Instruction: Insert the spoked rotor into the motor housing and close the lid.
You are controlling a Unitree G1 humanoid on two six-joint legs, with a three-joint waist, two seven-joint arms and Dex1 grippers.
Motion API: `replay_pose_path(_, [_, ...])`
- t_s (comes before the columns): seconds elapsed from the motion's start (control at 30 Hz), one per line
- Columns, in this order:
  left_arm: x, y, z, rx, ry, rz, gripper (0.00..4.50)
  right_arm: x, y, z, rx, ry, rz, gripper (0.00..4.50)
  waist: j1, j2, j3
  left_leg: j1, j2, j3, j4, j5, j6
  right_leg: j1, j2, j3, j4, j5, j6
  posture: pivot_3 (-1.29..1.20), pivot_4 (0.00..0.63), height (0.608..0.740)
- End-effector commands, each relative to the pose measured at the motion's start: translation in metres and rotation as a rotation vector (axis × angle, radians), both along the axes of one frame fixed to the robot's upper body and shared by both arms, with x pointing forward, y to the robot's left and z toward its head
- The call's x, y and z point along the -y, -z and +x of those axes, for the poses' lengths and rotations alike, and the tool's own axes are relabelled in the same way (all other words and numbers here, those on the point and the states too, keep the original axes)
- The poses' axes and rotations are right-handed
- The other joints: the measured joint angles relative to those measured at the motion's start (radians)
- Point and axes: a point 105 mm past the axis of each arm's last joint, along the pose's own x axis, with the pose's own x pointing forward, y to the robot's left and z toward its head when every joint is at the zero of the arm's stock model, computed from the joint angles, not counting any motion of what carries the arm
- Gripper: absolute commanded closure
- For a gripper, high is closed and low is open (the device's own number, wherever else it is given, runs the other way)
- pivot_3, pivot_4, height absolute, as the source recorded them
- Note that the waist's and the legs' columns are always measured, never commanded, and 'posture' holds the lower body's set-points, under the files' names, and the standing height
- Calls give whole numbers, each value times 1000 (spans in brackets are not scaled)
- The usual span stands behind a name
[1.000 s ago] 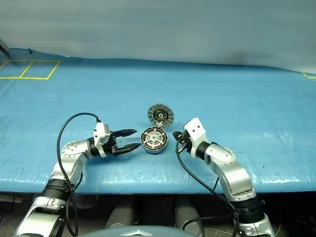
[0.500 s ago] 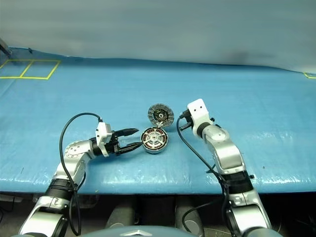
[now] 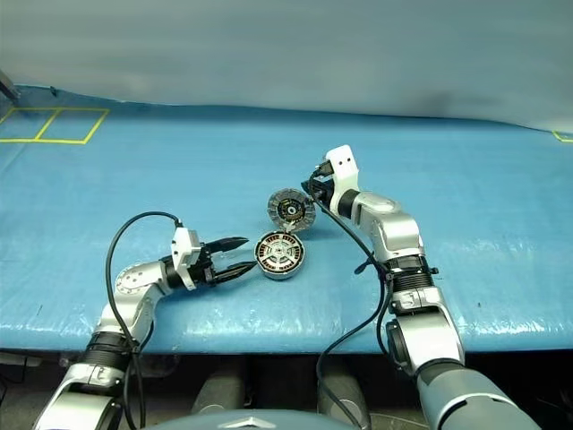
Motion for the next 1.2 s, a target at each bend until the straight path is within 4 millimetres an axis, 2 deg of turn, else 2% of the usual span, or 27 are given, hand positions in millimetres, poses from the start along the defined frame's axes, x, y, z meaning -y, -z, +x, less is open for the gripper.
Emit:
replay_pose_path(0.03, [-4,-10,3,53,-14,-2,1377,-11,-16,-5,15,-81,50,4453,0,0,0,0,0,0,0,0,0,0,0,0,0,0,0,0,150,740])
replay_pose_path(0.53, [-12,-17,4,47,-40,-30,1377,-28,-9,-60,9,-264,44,4453,0,0,0,0,0,0,0,0,0,-1,0,0,0,-1,2,0,150,740])
replay_pose_path(0.67, [-16,-18,4,39,-44,-22,1377,-33,3,-77,-1,-279,36,4453,0,0,0,0,0,0,0,0,0,-1,0,0,0,-5,1,0,150,740])
replay_pose_path(0.83, [-16,-18,3,33,-40,-16,1377,-37,16,-87,-35,-279,45,4453,0,0,0,0,0,0,0,0,0,0,0,0,0,-5,0,0,150,740])
replay_pose_path(1.2, [-13,-16,0,19,-35,-13,1377,-43,62,-105,-86,-300,-107,4453,-1,-1,0,3,0,0,0,0,0,2,0,0,0,-6,-1,0,150,740])
